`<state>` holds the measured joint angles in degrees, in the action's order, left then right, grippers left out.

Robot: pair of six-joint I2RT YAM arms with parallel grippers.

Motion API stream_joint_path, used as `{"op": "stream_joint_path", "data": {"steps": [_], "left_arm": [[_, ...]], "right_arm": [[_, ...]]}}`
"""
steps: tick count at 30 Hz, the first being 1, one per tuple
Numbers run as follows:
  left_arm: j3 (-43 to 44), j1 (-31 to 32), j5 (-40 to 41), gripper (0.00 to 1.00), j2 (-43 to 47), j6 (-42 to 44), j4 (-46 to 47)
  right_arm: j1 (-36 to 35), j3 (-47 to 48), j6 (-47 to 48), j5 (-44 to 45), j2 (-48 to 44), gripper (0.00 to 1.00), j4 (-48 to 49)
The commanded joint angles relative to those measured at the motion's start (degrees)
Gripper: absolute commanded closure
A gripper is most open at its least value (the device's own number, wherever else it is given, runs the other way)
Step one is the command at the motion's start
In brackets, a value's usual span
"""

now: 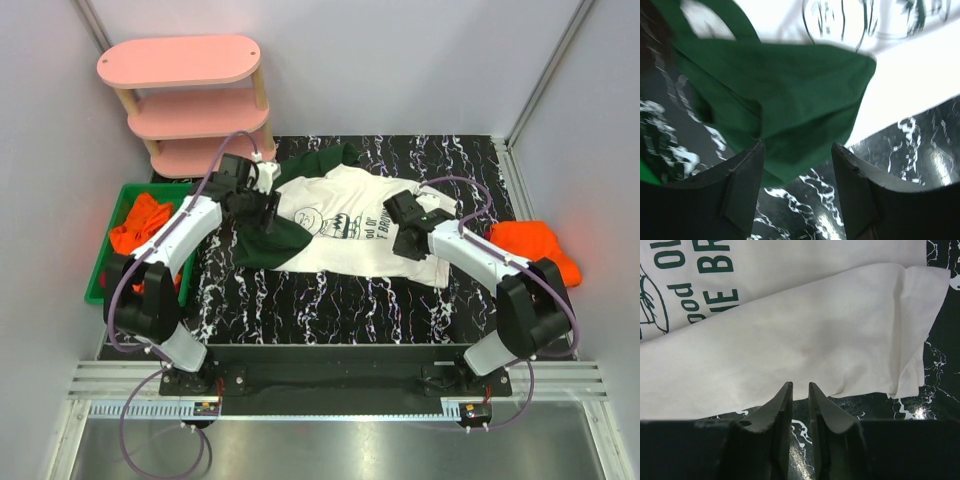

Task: Fold and stack the t-shirts
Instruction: Fold the flattened tshirt in 1/3 of the way

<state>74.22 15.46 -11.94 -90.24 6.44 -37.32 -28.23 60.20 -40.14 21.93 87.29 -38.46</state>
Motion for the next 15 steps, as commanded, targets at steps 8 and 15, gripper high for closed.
{"op": "stream_joint_path", "data": {"steps": [8,15], "left_arm": [[-3.5,1.8,-1.1,0.39,-3.3,0.4,-2.8],[-3.1,2.7,0.9,0.39,-9.6,1.2,-4.1]], "right_arm": [[-0.5,4.3,0.4,2.8,6.0,0.73,2.3],[-0.5,6.9,1.5,2.9,12.7,0.73,3.7]]}}
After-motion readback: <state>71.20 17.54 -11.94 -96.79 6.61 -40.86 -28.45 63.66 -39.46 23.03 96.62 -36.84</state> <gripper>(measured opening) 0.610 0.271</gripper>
